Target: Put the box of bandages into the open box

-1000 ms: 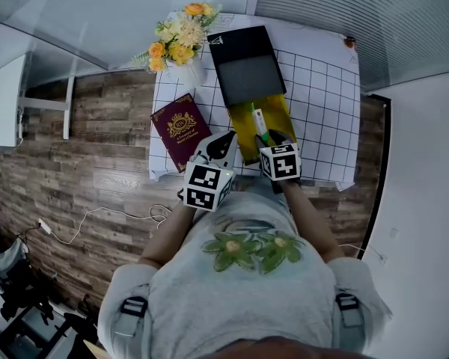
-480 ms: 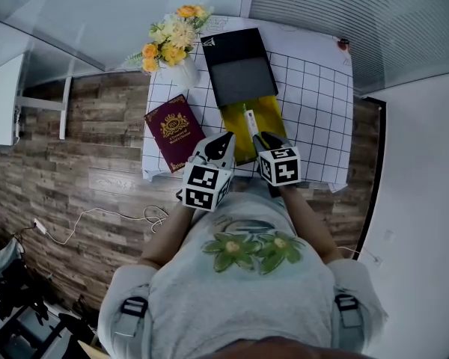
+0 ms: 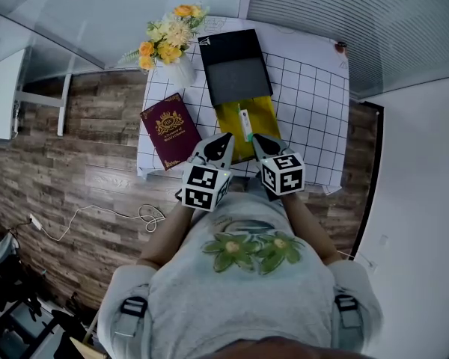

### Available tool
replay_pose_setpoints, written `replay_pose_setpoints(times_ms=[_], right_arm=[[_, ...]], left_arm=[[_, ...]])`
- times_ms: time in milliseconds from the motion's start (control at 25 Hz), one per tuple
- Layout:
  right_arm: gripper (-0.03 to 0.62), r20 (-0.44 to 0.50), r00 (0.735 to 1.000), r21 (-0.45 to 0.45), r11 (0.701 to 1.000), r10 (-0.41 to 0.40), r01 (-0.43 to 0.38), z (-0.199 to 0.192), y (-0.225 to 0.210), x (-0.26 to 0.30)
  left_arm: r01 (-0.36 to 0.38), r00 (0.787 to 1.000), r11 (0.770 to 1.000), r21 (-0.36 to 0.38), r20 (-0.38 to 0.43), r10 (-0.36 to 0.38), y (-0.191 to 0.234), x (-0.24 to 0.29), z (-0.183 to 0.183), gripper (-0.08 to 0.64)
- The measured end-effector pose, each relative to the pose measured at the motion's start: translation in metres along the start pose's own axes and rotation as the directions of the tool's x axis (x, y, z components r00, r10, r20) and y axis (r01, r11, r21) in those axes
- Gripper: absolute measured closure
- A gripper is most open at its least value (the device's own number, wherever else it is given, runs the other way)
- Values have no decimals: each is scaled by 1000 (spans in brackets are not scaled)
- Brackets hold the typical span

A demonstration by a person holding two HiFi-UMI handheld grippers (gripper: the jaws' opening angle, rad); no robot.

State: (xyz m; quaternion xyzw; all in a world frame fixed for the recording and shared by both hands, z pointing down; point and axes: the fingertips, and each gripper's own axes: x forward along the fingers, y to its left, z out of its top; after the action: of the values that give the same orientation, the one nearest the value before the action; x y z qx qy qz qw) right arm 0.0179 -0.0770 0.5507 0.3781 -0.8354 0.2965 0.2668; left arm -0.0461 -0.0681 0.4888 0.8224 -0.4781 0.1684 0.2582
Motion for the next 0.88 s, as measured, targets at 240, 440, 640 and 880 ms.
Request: replay_pose_setpoints(times_ms=[240,440,640,880], right_arm=[[586,47,996,-2,997,73,-73,14,12,-17],[586,68,991,-43,993,117,-114,21,20,-30],[586,69,989,-64,990,130,-125,20,17,-39],[586,64,989,-73,989,132,-127,18,11,-46]], left_arm=[[-6,1000,1000,-11,7,7,-11,1,-1,552],[-18,1000,1000,-20,13,19,-19,1,-2,552],[-33,999,999,-27,17,34,-28,0,-3,552],[-53,998,998,-34,16,53,-33,2,-4,552]])
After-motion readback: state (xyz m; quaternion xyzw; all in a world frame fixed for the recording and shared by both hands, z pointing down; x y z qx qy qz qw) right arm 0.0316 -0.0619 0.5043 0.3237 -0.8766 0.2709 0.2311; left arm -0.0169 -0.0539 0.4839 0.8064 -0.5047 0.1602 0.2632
